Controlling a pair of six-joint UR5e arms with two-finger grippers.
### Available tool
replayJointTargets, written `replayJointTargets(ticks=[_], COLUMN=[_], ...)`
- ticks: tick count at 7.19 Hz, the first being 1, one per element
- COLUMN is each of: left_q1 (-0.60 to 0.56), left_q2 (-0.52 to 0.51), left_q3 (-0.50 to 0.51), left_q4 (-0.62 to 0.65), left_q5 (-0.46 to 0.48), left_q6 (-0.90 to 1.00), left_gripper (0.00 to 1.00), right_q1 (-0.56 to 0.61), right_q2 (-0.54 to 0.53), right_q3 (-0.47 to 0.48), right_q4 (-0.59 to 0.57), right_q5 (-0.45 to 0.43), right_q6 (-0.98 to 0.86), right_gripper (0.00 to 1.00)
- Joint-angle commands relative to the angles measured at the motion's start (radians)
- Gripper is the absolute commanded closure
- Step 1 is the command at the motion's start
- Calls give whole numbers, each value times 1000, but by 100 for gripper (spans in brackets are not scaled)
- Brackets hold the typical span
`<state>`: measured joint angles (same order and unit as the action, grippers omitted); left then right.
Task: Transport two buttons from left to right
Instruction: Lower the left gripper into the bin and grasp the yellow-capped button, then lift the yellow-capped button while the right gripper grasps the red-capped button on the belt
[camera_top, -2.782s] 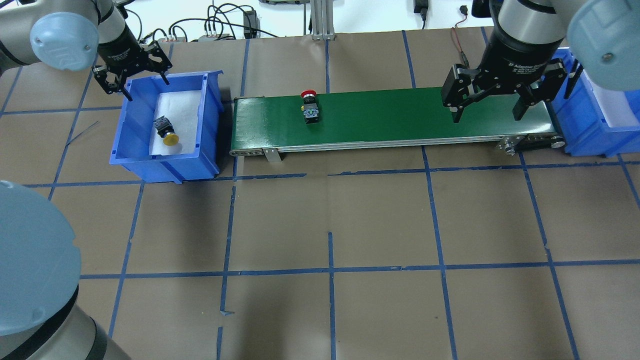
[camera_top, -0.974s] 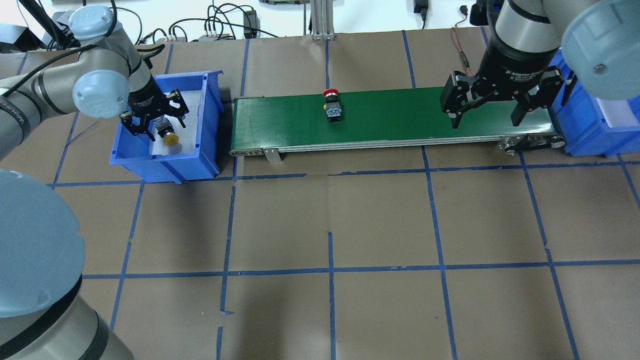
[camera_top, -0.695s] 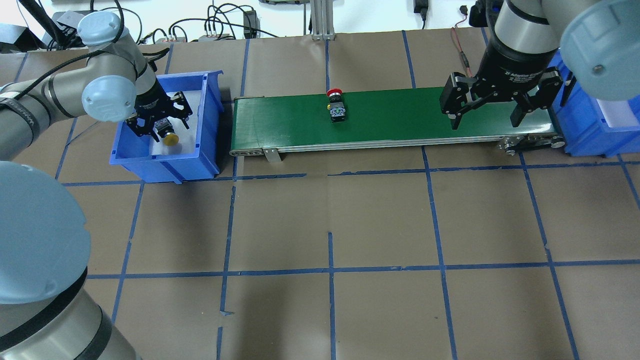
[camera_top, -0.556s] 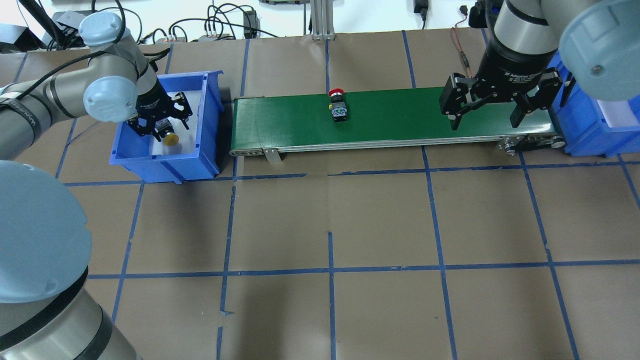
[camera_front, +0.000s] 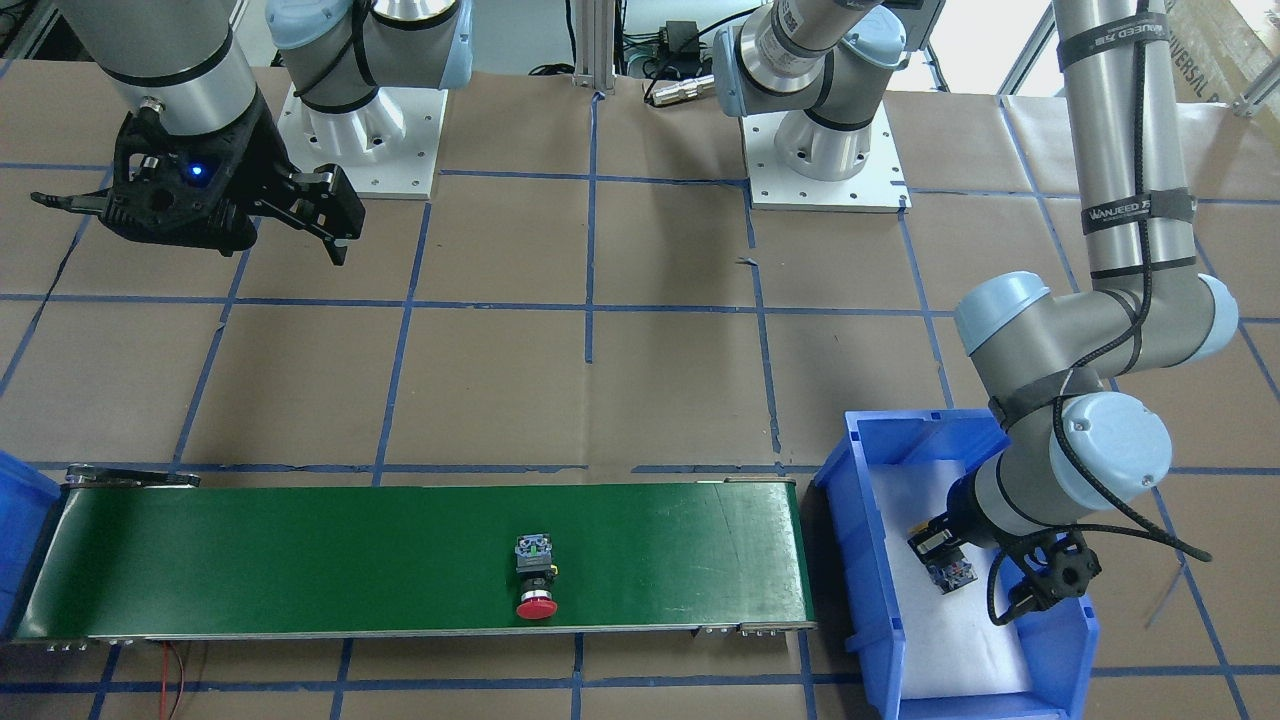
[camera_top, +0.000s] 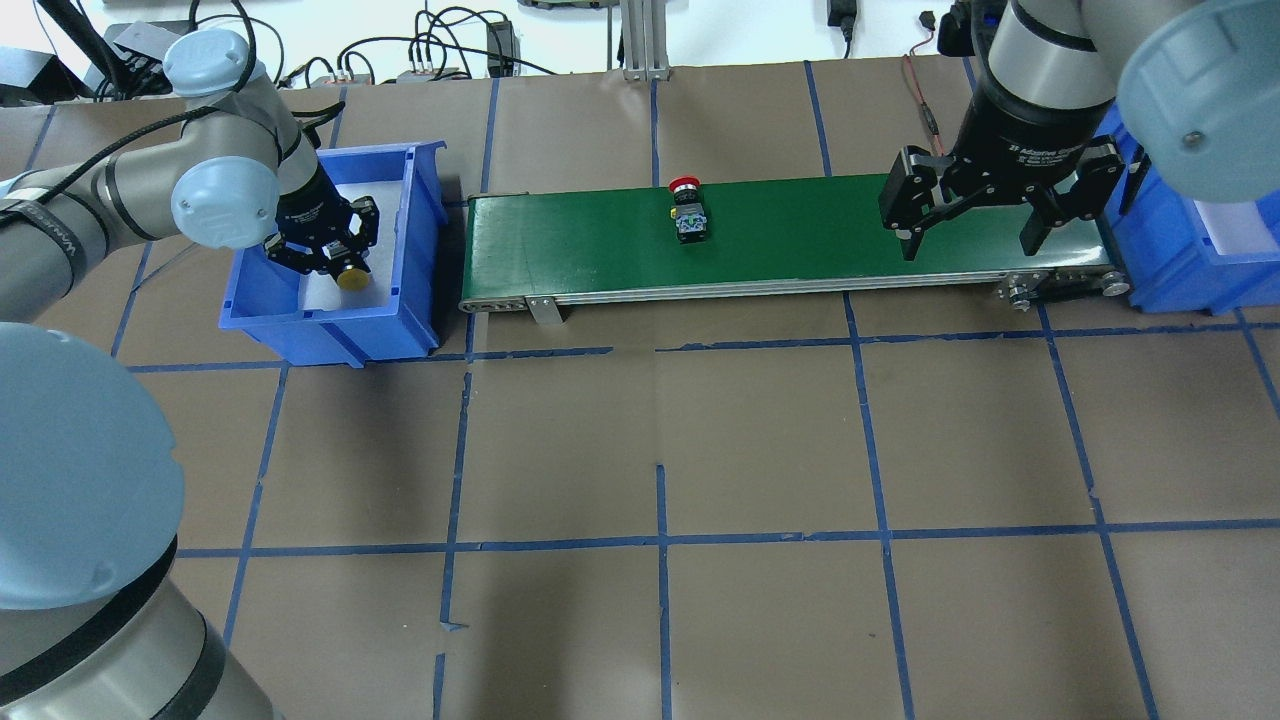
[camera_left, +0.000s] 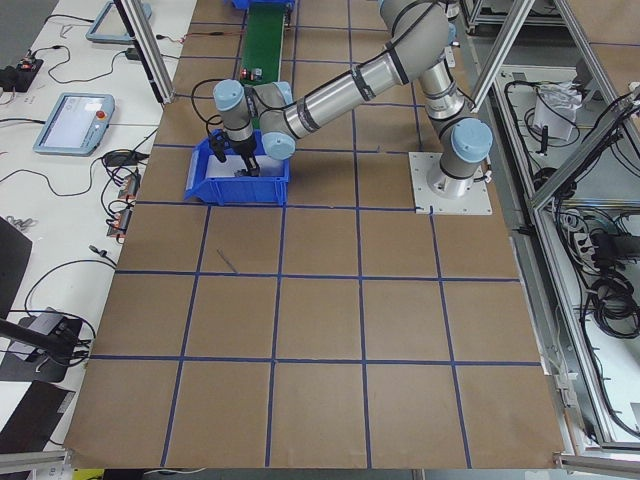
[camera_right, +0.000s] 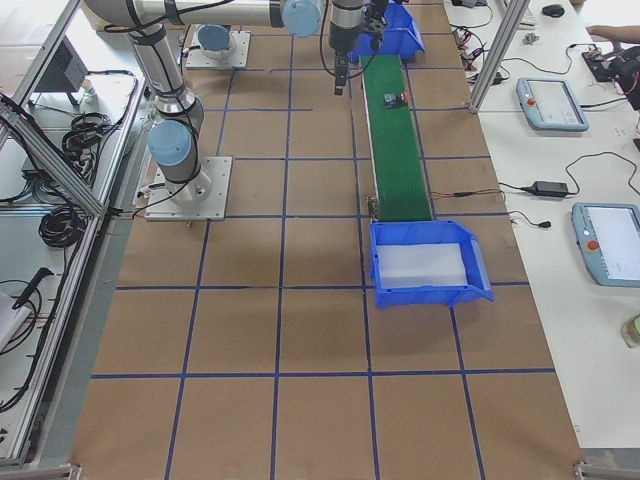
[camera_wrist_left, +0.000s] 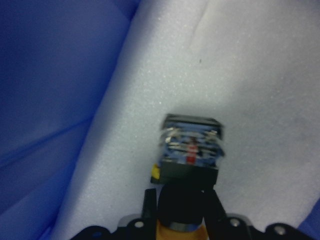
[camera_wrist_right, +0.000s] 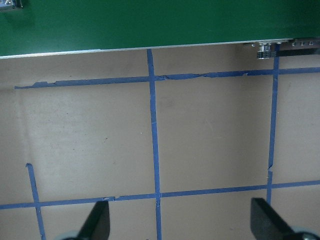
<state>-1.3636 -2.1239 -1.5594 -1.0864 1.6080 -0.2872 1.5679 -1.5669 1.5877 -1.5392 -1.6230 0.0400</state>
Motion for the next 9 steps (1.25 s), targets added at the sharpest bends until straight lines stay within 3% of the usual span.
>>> replayJointTargets(ticks=[1, 3, 5, 8, 9], left_q1=[-2, -3, -8, -69, -116], left_q2=[21, 77, 149, 234, 240], left_q3=[18, 35, 87, 107, 125], left_q4=[-15, -76, -186, -224, -225], left_q5=[6, 6, 1, -5, -3], left_q6=[-1, -1, -3, -29, -108], left_gripper=[78, 77, 76, 74, 73], right_q1=[0, 0, 1, 21, 30], right_q2=[8, 34, 109, 302, 353], right_q3=[1, 0, 0, -21, -44], right_q4=[-1, -66, -212, -441, -461], right_q5=[0, 6, 14, 51, 52], right_q6=[-2, 0, -11, -17, -28], right_gripper=[0, 0, 0, 0, 0])
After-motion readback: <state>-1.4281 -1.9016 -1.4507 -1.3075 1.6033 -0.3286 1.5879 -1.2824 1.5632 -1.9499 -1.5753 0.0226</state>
